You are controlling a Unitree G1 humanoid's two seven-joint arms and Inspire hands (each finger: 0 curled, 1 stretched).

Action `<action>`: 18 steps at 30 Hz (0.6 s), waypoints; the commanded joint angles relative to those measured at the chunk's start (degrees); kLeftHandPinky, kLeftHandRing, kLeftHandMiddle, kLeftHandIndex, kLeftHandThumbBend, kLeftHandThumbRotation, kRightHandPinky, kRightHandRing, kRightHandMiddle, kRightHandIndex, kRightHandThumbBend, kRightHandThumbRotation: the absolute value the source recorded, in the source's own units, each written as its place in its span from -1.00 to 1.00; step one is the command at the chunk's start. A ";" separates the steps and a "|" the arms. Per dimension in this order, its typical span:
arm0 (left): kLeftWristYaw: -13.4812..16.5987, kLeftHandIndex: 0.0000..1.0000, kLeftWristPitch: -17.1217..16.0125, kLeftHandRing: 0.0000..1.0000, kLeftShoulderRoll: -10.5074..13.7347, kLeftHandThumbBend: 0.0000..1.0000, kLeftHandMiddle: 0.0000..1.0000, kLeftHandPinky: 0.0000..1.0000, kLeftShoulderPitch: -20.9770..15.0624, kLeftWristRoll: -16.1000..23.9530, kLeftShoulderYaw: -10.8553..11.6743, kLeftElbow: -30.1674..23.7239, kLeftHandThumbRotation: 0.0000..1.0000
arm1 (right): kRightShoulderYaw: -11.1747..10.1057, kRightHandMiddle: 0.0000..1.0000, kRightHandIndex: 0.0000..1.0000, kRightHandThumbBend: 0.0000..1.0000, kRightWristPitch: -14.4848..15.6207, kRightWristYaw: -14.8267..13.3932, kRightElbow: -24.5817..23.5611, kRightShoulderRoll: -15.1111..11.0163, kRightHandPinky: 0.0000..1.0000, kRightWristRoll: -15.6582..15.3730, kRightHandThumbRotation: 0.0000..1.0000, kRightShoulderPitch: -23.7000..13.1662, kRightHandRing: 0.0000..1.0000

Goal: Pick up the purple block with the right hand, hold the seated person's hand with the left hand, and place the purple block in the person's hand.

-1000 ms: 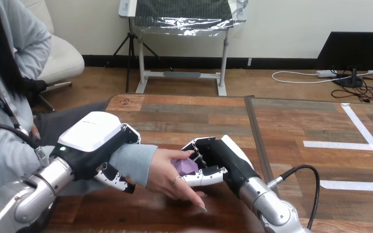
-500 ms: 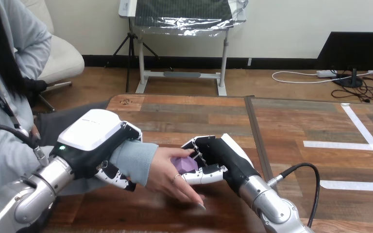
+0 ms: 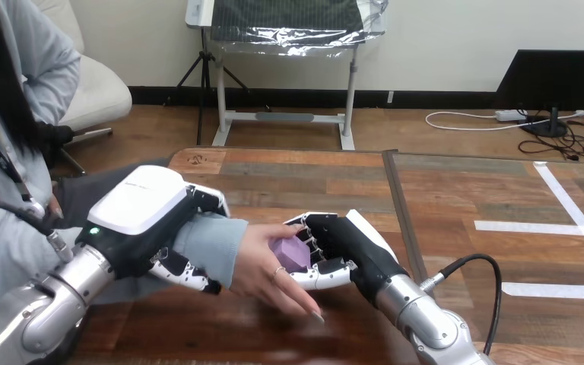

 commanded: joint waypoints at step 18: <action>5.52 0.57 -2.12 0.43 -1.06 1.00 0.48 0.43 -3.54 1.50 0.93 2.05 -0.33 | -0.79 0.61 0.67 0.99 0.30 1.47 -0.06 -2.12 0.67 0.53 -0.27 -5.46 0.68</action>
